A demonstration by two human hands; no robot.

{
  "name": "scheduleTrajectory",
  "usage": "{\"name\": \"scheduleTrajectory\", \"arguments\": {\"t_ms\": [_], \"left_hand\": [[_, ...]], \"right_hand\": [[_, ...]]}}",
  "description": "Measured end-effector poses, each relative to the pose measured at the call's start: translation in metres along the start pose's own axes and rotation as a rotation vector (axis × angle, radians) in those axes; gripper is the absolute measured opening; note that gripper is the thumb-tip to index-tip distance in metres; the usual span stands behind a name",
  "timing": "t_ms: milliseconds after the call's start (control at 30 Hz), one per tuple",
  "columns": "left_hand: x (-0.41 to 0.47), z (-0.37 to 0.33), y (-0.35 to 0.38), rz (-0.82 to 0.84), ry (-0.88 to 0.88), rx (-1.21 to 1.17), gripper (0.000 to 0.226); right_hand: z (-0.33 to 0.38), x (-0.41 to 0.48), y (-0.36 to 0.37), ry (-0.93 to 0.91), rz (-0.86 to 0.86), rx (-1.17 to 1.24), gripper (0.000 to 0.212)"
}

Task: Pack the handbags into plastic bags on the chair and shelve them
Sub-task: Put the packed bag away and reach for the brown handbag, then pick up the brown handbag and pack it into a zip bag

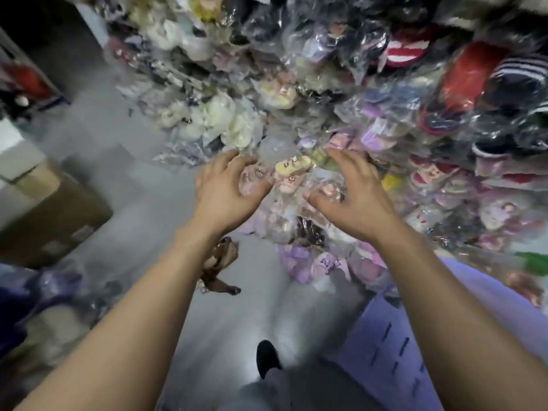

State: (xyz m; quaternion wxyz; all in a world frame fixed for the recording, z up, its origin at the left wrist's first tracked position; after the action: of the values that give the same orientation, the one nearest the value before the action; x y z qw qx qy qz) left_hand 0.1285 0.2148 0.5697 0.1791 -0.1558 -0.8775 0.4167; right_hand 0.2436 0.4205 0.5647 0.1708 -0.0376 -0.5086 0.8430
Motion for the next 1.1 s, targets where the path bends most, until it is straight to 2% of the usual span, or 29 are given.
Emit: {"name": "scheduleTrajectory", "arguments": {"t_ms": [333,567,800,967,1100], "left_hand": [[0.049,0.161,-0.050,-0.078,-0.230,-0.042,0.055],[0.066,0.267,-0.053,-0.131,-0.435,-0.041,0.052],[0.073,0.401,-0.006,-0.143,-0.730,-0.096,0.056],[0.058,0.506,0.052,-0.158,-0.853,-0.117,0.062],[0.031,0.594,0.144,-0.103,-0.880,-0.120,0.061]], "right_hand": [[0.115,0.131,0.129,-0.140,0.227,0.008,0.080],[0.161,0.193,0.254,-0.243,0.450,-0.023,0.077],[0.150,0.228,0.399,-0.208,0.752,-0.099,0.077],[0.134,0.241,0.504,-0.228,0.777,-0.146,0.078],[0.093,0.237,0.626,-0.273,0.808,-0.218,0.081]]}}
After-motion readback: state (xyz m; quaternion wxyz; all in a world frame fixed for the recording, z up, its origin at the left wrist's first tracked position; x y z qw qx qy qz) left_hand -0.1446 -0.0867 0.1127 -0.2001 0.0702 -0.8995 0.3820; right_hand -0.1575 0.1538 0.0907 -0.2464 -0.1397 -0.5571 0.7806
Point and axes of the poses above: each hand's wrist, its own x-axis towards the middle knuckle, its own y-axis out of the palm, z = x × y, the point moved 10 cm from there along x, towards the middle knuckle, and after that the axes turned 9 degrees about -x, right-handed, at the moved point
